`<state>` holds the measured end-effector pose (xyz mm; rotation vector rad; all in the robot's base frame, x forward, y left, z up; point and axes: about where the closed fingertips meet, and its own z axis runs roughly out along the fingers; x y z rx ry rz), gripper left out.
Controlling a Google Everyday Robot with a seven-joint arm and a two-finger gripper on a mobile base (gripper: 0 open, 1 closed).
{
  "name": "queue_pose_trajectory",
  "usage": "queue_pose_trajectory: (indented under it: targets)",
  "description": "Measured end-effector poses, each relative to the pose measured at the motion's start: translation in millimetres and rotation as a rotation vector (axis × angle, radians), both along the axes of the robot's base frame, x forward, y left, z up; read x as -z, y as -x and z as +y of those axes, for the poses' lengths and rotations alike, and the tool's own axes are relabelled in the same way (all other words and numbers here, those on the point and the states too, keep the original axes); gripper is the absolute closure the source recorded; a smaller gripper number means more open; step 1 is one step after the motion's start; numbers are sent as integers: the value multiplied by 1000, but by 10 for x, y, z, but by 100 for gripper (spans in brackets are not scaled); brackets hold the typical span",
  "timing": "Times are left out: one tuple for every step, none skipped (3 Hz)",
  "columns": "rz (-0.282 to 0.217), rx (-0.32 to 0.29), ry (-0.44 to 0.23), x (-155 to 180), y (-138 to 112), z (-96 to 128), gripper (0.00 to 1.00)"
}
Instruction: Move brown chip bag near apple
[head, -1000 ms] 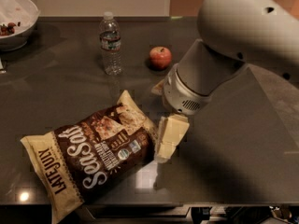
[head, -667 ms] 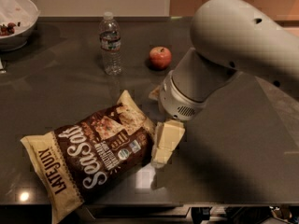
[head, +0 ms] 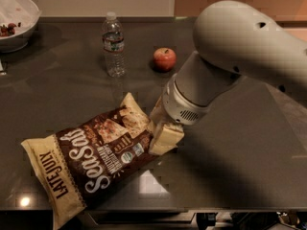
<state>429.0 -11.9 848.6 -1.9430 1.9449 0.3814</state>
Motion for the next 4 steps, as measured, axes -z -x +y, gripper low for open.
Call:
queue_pose_trajectory:
  targets:
    - [1,24,0,-26,-48,-40,64]
    - [-15,84,11,-128,-217,-213,89]
    - [-42,175,26,-261,-452,-508,100]
    - [-64,253,31,-369,-634,-767,100]
